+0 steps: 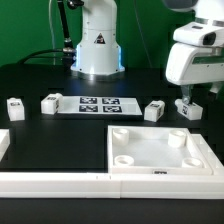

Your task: Assemble square table

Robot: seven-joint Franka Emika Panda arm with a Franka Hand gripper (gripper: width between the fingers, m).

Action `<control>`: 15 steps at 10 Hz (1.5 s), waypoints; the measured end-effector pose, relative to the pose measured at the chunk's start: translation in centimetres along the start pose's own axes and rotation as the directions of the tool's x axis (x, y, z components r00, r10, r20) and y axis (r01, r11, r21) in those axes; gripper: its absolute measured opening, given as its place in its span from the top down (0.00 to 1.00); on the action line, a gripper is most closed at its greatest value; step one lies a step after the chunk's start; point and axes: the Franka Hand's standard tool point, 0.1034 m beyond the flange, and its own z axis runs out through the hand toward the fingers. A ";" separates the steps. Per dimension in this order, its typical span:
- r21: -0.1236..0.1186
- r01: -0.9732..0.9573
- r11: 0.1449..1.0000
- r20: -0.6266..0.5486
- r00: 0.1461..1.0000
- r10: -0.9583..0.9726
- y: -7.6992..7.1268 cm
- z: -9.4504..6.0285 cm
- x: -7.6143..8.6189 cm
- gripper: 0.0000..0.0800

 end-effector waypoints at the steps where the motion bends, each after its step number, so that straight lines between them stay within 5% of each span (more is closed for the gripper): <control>1: -0.001 -0.059 0.998 0.000 0.998 0.059 -1.5 0.0 0.0 0.19; 4: -0.002 -0.035 0.999 0.037 0.999 0.035 -2.0 0.0 -0.3 0.19; 8: -0.011 -0.142 0.990 0.441 0.887 0.132 -1.8 0.5 -3.7 0.19; 13: -0.047 -0.116 0.992 0.688 0.716 0.116 -1.7 1.0 -4.2 0.19; 15: -0.033 -0.166 0.986 0.698 0.702 0.142 -2.6 1.4 -3.2 0.19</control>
Offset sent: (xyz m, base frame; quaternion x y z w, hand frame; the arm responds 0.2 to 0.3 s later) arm 0.0000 0.0000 0.0000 0.0000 0.0000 0.0000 1.0000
